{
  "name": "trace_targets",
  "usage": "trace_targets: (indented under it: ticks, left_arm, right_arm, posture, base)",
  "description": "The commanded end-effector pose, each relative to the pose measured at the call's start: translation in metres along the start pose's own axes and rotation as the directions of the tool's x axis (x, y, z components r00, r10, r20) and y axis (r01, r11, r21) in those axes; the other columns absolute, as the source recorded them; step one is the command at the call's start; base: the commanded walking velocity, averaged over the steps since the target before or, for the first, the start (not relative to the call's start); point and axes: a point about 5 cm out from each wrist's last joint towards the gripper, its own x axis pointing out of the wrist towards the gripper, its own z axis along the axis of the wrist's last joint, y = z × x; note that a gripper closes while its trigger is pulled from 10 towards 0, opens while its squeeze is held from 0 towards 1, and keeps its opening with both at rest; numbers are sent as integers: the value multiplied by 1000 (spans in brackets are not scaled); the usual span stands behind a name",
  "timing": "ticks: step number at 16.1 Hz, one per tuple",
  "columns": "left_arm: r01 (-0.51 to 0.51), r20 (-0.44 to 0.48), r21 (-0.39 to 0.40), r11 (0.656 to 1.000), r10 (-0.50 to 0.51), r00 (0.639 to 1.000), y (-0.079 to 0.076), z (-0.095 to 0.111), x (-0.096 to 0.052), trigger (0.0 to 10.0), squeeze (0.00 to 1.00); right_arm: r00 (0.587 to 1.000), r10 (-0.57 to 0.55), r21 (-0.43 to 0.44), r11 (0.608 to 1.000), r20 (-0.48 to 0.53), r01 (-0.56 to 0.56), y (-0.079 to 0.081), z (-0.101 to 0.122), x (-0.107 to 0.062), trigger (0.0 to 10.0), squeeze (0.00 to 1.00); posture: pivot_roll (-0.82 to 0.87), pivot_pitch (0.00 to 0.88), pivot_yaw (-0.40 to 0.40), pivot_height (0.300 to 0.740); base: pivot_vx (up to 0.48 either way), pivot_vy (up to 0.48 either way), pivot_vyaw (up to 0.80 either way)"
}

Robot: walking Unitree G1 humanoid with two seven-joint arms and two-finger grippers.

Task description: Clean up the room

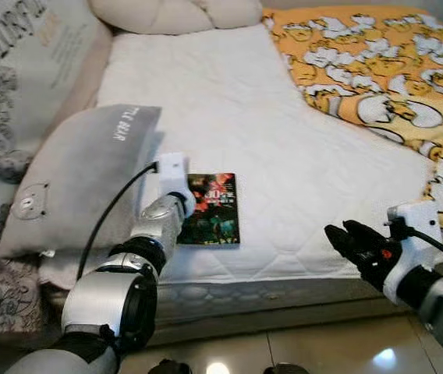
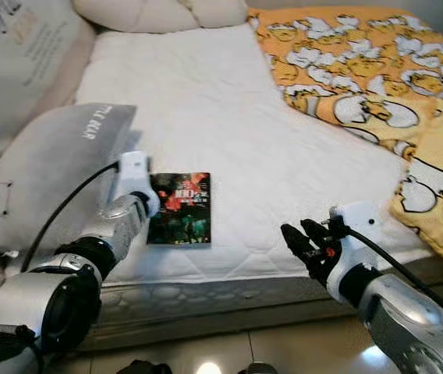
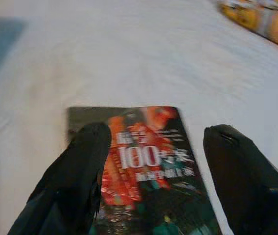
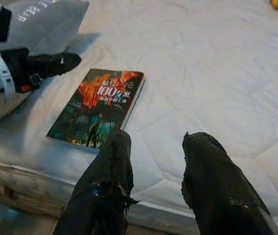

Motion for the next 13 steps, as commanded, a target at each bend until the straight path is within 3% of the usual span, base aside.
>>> trace_targets:
  ticks: [1,2,3,6,7,11,13]
  left_arm:
    - [123,4,86,989,-124,992,-4,-1,-2,10000,0]
    - [206,6,122,971,-208,978,-6,0,-4,10000,0]
    - [229,8,126,965,-232,973,-6,1,-5,10000,0]
    - [396,27,259,881,-417,909,-9,6,-22,10000,0]
    - [394,36,271,878,-418,908,-8,8,-25,10000,0]
    - [231,164,268,935,-280,946,3,19,-51,10000,0]
    - [103,195,257,961,-156,968,11,13,-67,10000,0]
  right_arm:
    - [1000,-16,-17,1000,-17,15,-3,-3,6,10000,0]
    - [999,-15,-29,999,-32,14,-5,-5,12,10000,0]
    - [999,-14,-31,999,-35,13,-6,-6,14,10000,0]
    - [997,-8,-78,997,-78,2,-16,-15,34,10000,0]
    - [997,-8,-87,996,-82,1,-17,-15,38,10000,0]
    - [998,6,-108,994,-61,-12,-17,-21,50,10000,0]
    - [999,22,-98,995,-47,-27,-12,-28,53,10000,0]
  posture:
    - [-266,0,41,740]
    - [-237,0,44,740]
    - [-230,0,44,740]
    - [-139,0,61,740]
    - [-129,0,72,740]
    - [-110,0,94,740]
    - [-92,0,91,740]
  base:
    - [0,0,0]
    - [0,0,0]
    - [0,0,0]
    - [0,0,0]
    - [0,0,0]
    - [0,0,0]
    - [0,0,0]
